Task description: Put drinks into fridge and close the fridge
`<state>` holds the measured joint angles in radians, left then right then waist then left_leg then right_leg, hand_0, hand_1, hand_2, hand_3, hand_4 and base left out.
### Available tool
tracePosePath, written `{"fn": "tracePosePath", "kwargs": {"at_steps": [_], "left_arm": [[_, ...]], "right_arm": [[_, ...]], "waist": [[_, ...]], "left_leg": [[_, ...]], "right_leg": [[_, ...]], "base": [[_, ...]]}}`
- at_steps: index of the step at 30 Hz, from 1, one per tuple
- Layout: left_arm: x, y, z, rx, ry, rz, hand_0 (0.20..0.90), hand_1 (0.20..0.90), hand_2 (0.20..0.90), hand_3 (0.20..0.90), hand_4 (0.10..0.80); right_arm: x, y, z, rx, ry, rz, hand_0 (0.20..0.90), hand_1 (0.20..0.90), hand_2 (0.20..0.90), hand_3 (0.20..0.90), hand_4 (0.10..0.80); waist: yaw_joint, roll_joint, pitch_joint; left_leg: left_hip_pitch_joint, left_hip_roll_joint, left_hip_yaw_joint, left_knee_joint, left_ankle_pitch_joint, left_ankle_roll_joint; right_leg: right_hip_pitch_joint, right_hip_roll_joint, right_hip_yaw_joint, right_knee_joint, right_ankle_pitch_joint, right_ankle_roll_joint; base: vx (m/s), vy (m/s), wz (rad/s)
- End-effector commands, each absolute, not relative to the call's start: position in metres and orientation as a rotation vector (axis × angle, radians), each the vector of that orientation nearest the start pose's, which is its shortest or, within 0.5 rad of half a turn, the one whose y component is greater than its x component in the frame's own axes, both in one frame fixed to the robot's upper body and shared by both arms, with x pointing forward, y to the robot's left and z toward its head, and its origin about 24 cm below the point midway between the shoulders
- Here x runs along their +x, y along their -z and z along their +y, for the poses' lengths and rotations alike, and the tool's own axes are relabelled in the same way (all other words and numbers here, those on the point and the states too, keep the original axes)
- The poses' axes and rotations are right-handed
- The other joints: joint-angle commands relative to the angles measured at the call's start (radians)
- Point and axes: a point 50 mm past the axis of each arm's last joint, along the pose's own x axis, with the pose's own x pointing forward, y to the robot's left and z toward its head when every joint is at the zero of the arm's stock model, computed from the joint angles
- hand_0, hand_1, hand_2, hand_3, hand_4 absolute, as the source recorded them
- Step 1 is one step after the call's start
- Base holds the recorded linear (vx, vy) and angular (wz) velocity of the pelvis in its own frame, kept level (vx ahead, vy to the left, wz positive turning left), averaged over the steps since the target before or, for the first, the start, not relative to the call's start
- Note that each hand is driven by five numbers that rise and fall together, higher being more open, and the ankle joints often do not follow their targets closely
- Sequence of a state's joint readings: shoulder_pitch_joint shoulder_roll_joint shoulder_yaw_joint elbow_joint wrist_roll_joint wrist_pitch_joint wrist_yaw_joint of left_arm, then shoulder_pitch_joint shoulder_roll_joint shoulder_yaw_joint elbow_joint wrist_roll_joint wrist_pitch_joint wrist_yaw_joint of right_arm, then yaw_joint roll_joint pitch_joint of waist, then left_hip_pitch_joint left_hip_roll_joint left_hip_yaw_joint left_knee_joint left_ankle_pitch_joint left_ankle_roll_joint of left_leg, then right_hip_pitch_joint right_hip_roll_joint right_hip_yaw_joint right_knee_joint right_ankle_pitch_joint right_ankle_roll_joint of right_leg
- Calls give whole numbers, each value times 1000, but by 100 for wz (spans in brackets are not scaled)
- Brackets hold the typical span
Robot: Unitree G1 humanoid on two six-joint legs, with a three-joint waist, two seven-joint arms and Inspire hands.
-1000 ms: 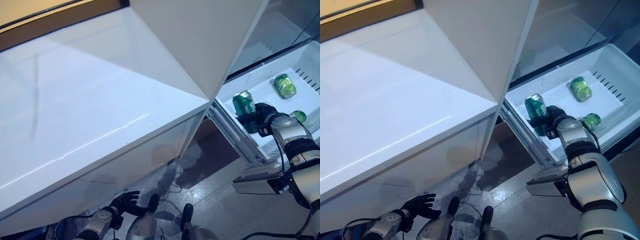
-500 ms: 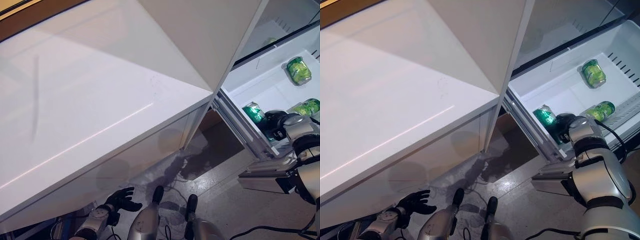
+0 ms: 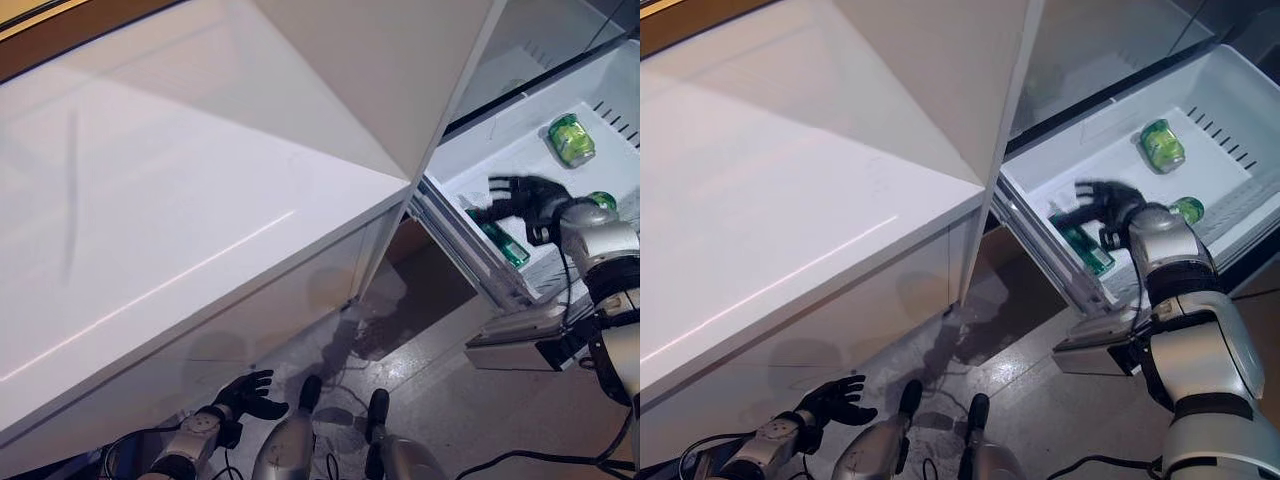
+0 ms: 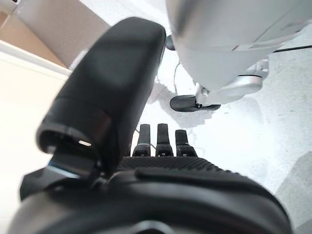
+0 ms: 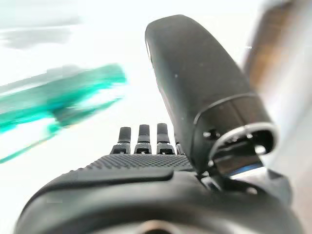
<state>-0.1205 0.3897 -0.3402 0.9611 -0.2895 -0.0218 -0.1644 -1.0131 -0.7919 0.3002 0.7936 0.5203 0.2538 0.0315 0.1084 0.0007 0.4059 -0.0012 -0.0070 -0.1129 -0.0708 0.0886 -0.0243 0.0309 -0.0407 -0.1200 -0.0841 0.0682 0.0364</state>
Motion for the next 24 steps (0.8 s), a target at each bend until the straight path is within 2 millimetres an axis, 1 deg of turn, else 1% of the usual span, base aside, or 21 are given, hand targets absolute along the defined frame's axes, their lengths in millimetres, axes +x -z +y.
{"fn": "tracePosePath", "kwargs": {"at_steps": [1, 2, 3, 4, 5, 6, 7, 8, 9, 10, 11, 12, 14, 15, 18, 21, 24], "left_arm": [[159, 125, 243, 254, 158, 939, 900, 900, 900, 900, 800], [156, 127, 243, 256, 158, 952, 900, 900, 900, 900, 800], [153, 129, 243, 254, 158, 957, 900, 900, 900, 900, 800], [149, 131, 243, 256, 162, 966, 900, 900, 900, 900, 800], [148, 132, 242, 253, 162, 972, 900, 900, 900, 900, 800], [146, 133, 241, 255, 172, 978, 900, 900, 900, 900, 800], [145, 134, 239, 254, 174, 982, 900, 900, 900, 900, 800], [145, 134, 237, 258, 183, 988, 900, 900, 900, 900, 800], [145, 135, 236, 259, 187, 990, 900, 900, 900, 900, 800], [146, 135, 234, 261, 197, 995, 900, 900, 900, 900, 800], [145, 136, 233, 263, 201, 996, 900, 900, 900, 900, 800], [145, 136, 232, 266, 207, 994, 900, 900, 900, 900, 800], [145, 138, 227, 260, 218, 997, 900, 900, 900, 900, 800], [145, 138, 226, 260, 218, 998, 900, 900, 900, 900, 800], [145, 139, 222, 272, 234, 1000, 900, 900, 900, 900, 800], [144, 140, 219, 284, 250, 1008, 900, 900, 900, 900, 800], [143, 140, 217, 288, 246, 1008, 900, 900, 900, 900, 800]], "right_arm": [[357, -298, -308, -201, 356, -423, 900, 900, 900, 900, 800], [348, -302, -314, -161, 411, -501, 900, 900, 900, 900, 800], [344, -304, -316, -144, 431, -529, 900, 900, 900, 900, 800], [334, -307, -322, -116, 493, -605, 900, 900, 900, 900, 800], [328, -307, -326, -95, 524, -644, 900, 900, 900, 900, 800], [321, -306, -331, -59, 561, -683, 900, 900, 900, 900, 800], [318, -303, -332, -42, 569, -692, 900, 900, 900, 900, 800], [314, -295, -336, 3, 597, -703, 900, 900, 900, 900, 800], [313, -291, -337, 14, 601, -699, 900, 900, 900, 900, 800], [310, -277, -342, 58, 620, -684, 900, 900, 900, 900, 800], [308, -268, -345, 76, 630, -666, 900, 900, 900, 900, 800], [308, -264, -346, 87, 637, -655, 900, 900, 900, 900, 800], [305, -231, -350, 135, 641, -571, 900, 900, 900, 900, 800], [304, -227, -350, 140, 644, -563, 900, 900, 900, 900, 800], [304, -201, -348, 195, 645, -491, 900, 900, 900, 900, 800], [302, -167, -342, 253, 643, -412, 900, 900, 900, 900, 800], [300, -148, -333, 265, 632, -360, 900, 900, 900, 900, 800]], "waist": [[-25, -44, -119], [-35, -45, -130], [-42, -43, -136], [-50, -43, -147], [-59, -42, -155], [-68, -40, -164], [-73, -39, -170], [-79, -38, -180], [-83, -37, -184], [-92, -35, -195], [-97, -35, -202], [-99, -35, -205], [-117, -33, -221], [-117, -34, -223], [-124, -32, -223], [-125, -31, -202], [-119, -37, -171]], "left_leg": [[-4, -34, 27, 47, -64, 45], [4, -34, 33, 45, -67, 47], [7, -34, 36, 45, -69, 47], [13, -33, 44, 44, -74, 48], [17, -33, 49, 45, -77, 49], [23, -34, 53, 46, -80, 49], [27, -34, 54, 46, -82, 50], [35, -34, 60, 45, -86, 52], [37, -34, 62, 45, -88, 52], [45, -34, 70, 46, -92, 53], [50, -34, 74, 47, -96, 54], [53, -34, 76, 47, -97, 55], [65, -34, 94, 59, -109, 60], [67, -34, 95, 61, -112, 60], [70, -33, 106, 92, -128, 66], [60, -37, 117, 186, -166, 75], [30, -45, 127, 299, -215, 81]], "right_leg": [[-46, 7, 56, 116, -32, -13], [-43, 8, 64, 114, -33, -12], [-41, 9, 67, 114, -33, -11], [-39, 9, 73, 113, -34, -9], [-37, 8, 78, 113, -35, -7], [-33, 8, 83, 113, -35, -6], [-31, 8, 87, 113, -35, -5], [-27, 7, 94, 112, -36, -3], [-25, 7, 96, 113, -36, -2], [-20, 5, 103, 114, -37, 0], [-17, 5, 107, 114, -38, 1], [-16, 5, 108, 115, -39, 1], [-8, -1, 116, 124, -44, 3], [-7, -1, 117, 128, -45, 3], [-7, -8, 121, 164, -63, 1], [-14, -19, 112, 241, -93, -6], [-19, -31, 101, 297, -118, -16]], "base": [[28, 25, -6], [25, 28, -9], [21, 29, -14], [13, 28, -15], [14, 29, -19], [18, 23, -15], [21, 17, -12], [17, 10, -8], [17, 3, -25], [12, -6, -25], [8, -10, -24], [5, -13, -20], [28, -18, -29], [34, -22, -22], [20, -33, -26], [56, -64, -14], [53, -74, -9]]}}
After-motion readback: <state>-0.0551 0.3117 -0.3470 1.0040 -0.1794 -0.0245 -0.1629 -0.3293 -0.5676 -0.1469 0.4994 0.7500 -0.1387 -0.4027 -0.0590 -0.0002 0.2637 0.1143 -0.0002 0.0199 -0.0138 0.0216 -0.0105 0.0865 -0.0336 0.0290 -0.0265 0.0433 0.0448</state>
